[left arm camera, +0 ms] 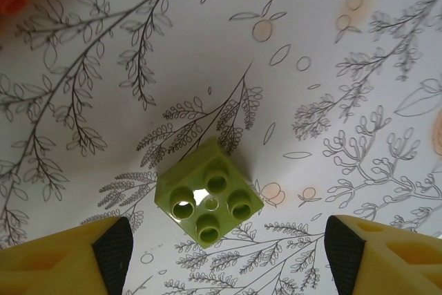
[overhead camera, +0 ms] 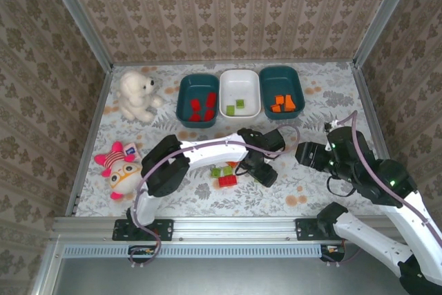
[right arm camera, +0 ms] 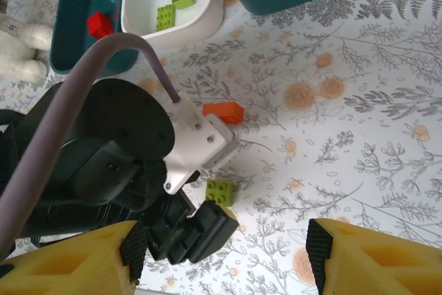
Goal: Sort the legos into containers by color
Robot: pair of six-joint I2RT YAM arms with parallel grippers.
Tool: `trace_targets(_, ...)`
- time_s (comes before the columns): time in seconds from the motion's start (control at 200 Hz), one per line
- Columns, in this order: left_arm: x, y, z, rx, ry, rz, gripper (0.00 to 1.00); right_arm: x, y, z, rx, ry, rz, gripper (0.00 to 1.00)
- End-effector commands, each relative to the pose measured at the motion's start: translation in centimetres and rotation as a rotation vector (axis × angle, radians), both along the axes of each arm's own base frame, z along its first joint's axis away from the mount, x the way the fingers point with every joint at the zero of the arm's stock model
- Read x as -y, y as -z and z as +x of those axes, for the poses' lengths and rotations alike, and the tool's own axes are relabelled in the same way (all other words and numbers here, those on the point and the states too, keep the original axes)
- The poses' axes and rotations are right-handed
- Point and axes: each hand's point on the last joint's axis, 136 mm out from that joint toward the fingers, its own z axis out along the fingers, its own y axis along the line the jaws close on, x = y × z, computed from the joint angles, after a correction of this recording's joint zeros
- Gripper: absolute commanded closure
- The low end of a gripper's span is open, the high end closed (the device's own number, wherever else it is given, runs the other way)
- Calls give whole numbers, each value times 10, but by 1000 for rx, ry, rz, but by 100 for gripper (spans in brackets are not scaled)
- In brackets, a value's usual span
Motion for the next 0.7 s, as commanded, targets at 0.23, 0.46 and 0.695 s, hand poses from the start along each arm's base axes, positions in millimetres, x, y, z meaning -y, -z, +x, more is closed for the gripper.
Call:
trace_targets(0.23, -14, 23, -9, -75, -144, 158, 32, 8, -10, -7, 6, 0, -27, 34)
trace_targets(0.46, -4, 31, -2, -64, -158, 142, 58, 1, -10, -5, -1, -35, -26, 34)
trace_targets(0.695, -4, 24, 9, -28, -170, 145, 71, -1, -10, -3, -1, -47, -32, 34)
